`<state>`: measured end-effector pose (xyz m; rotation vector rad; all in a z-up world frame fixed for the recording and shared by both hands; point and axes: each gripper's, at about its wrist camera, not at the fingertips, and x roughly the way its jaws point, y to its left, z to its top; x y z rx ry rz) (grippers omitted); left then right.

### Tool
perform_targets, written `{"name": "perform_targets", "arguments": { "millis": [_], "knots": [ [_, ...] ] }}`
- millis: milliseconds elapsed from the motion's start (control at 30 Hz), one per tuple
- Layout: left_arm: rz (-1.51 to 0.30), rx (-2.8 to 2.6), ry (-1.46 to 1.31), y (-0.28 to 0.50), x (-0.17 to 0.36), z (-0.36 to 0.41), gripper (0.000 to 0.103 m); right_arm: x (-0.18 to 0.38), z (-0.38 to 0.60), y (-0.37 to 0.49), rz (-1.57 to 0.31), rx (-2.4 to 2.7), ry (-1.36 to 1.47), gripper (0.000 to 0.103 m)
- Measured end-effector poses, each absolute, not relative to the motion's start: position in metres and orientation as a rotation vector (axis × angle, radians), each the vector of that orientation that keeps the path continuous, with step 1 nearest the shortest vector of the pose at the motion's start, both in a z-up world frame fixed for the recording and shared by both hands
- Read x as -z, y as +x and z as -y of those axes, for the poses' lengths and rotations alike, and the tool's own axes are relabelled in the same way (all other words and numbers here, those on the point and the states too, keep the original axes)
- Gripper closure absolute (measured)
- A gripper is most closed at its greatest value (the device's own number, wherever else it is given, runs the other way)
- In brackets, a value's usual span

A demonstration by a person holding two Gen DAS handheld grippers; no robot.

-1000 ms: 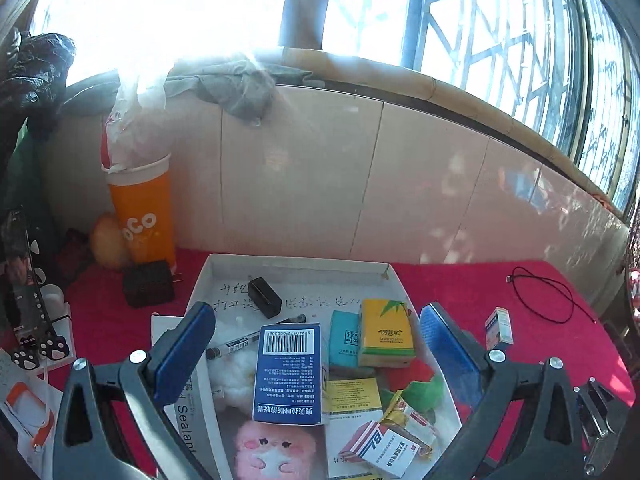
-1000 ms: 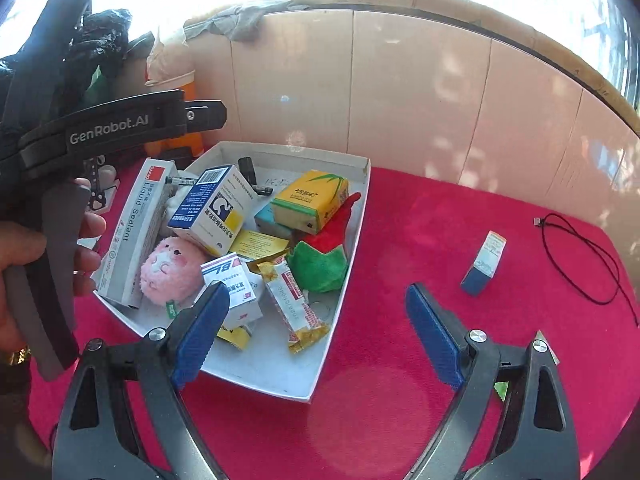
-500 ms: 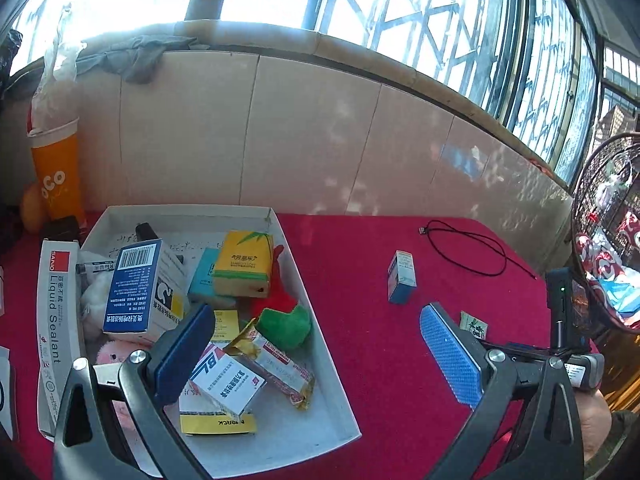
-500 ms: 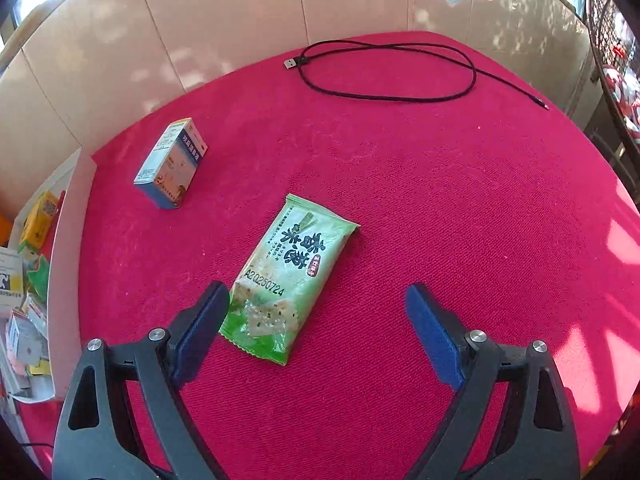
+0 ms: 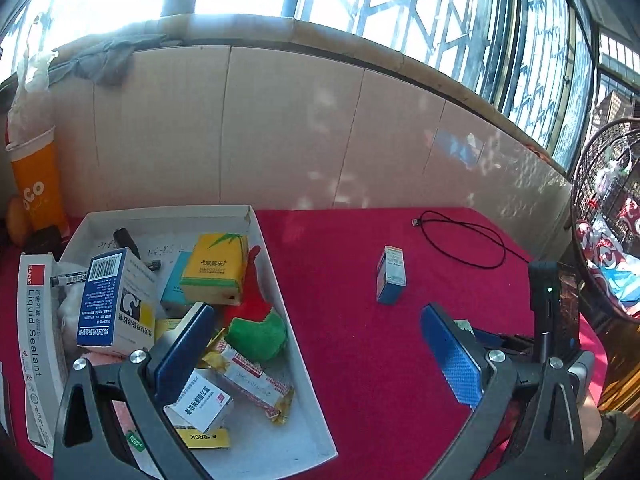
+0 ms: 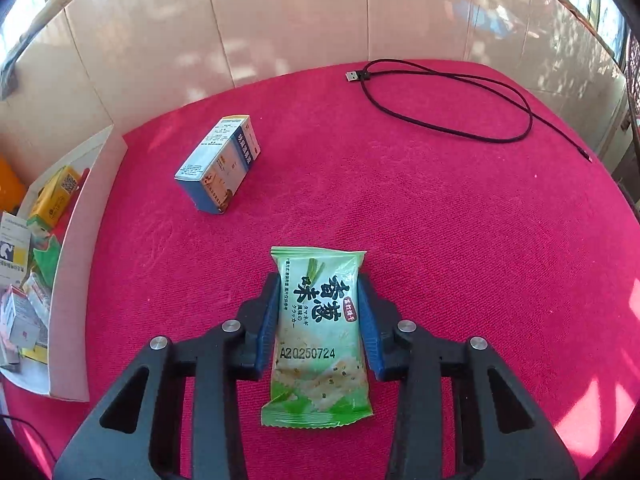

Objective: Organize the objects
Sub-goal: 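Grasp the green snack pack with the right tool while the left tool grasps the small blue-white box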

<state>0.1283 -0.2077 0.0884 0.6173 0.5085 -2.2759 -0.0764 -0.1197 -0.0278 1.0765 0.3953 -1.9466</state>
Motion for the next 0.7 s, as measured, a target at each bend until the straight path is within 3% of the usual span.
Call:
{"name": "perform_targets", "arguments": {
  "millis": [267,633,700],
  "knots": [
    [-0.365,2.346,0.772,0.021,-0.074,0.205,0.0,0.038,0.055,-0.134,0.049,1.813,1.13,0.067],
    [-0.294,2.22,0.973,-0.06,-0.026,0.233,0.001,0.047,0.05,-0.137,0.156,1.742,1.099,0.066],
    [-0.316,2.201,0.978,-0.063,-0.019,0.238,0.006,0.048,0.049,-0.14,0.164,1.733,1.101,0.066]
  ]
}}
